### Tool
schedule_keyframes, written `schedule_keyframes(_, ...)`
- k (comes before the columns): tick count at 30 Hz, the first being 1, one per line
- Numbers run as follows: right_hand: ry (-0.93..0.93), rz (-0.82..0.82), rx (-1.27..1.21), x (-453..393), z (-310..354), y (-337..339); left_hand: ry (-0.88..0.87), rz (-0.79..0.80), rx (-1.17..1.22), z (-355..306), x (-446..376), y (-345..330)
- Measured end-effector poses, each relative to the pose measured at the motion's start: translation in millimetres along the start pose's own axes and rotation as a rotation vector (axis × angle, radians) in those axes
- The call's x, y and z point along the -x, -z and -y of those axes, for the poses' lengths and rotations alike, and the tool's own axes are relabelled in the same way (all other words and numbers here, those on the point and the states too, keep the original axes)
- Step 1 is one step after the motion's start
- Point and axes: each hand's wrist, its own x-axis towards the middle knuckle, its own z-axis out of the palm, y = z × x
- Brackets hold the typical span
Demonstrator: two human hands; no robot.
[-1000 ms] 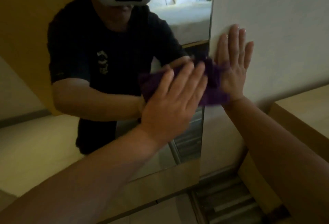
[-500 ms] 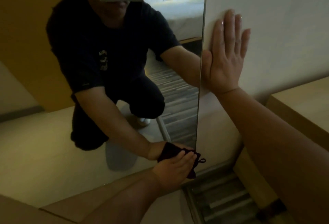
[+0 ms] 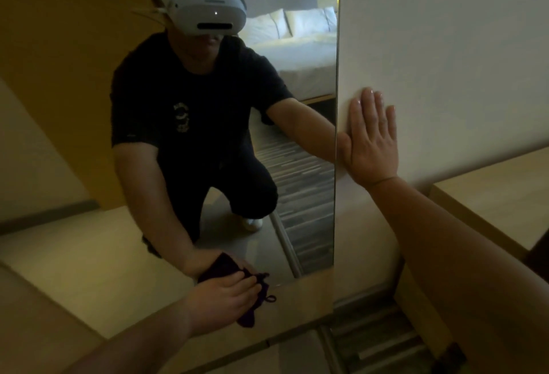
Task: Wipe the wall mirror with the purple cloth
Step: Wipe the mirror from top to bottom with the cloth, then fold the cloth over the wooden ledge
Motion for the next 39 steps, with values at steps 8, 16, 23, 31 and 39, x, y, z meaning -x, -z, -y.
schedule_keyframes(8,-0.284,0.365,-0.09,-1,54,77,0.433,-0.288,0.321,24,39,91)
schedule_keyframes(16,-0.313,0.67,-0.388,-43,143,267,0.616,-0.223,1.118,86,49,281)
schedule_keyframes(23,-0.073,0.971,-0.207,-83,181,421,0.36,-0.013,1.276,123,77,448)
schedule_keyframes(31,-0.327,1.049,-0.078,-96,168,524,0.01,0.164,1.305,102,49,549)
schedule_keyframes(39,-0.639,1.257,-0.188,-68,88,590,-0.162,0.143,1.117,47,-10,599)
